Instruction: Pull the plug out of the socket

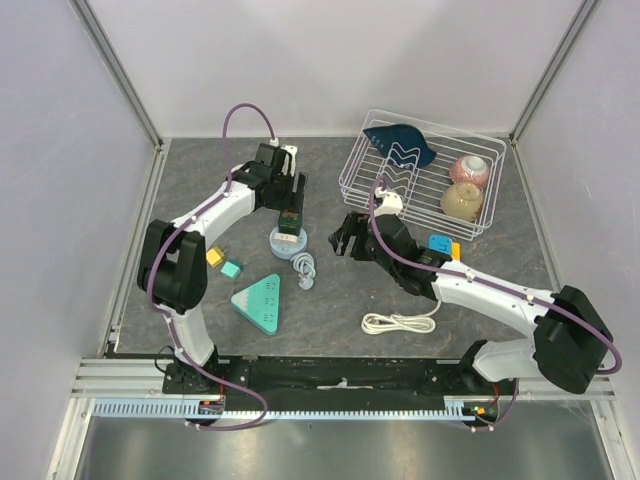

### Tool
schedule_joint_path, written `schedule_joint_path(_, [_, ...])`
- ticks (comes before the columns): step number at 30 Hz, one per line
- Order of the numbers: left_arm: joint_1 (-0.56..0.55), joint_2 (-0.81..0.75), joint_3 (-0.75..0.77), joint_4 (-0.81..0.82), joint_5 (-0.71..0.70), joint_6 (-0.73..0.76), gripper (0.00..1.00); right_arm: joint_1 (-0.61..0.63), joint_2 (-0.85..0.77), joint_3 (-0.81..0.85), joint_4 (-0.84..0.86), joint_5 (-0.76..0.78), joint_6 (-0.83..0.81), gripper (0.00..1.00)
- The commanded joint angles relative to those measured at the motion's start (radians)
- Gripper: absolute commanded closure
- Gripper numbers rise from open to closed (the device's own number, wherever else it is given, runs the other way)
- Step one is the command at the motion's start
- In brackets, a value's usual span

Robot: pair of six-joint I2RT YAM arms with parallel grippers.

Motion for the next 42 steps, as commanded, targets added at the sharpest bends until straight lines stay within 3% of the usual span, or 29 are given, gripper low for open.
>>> schedule_joint_path(1, [-0.004, 0.018, 0.019, 0.025, 0.010, 0.047, 0.16, -0.021, 0.021, 0.026, 0.066, -0.059, -0.032, 0.20])
schedule_joint_path(21, [-0.038, -0.067, -0.085, 0.021, -0.033, 0.087, 0.15, -0.084, 0.018, -0.031, 0.143, -0.168, -0.001, 0.20])
schedule_joint_path(24, [-0.042, -0.068, -0.085, 0.018, -0.042, 0.093, 0.25, -0.091, 0.044, -0.025, 0.156, -0.180, -0.002, 0.20])
schedule_joint_path(28, [-0.044, -0.097, -0.089, 0.016, -0.033, 0.092, 0.71, -0.111, 0.140, 0.001, 0.227, -0.241, -0.002, 0.20])
schedule_joint_path(30, [-0.044, -0.107, -0.085, 0.005, -0.010, 0.094, 0.80, -0.122, 0.183, 0.021, 0.250, -0.283, -0.005, 0.20])
schedule_joint_path(32, [-0.041, -0.120, -0.079, -0.010, 0.011, 0.084, 0.98, -0.140, 0.257, 0.059, 0.297, -0.332, -0.013, 0.20])
schedule_joint_path(42, [-0.024, -0.219, -0.148, 0.039, 0.116, 0.034, 0.98, -0.147, 0.515, 0.150, 0.500, -0.543, 0.054, 0.25])
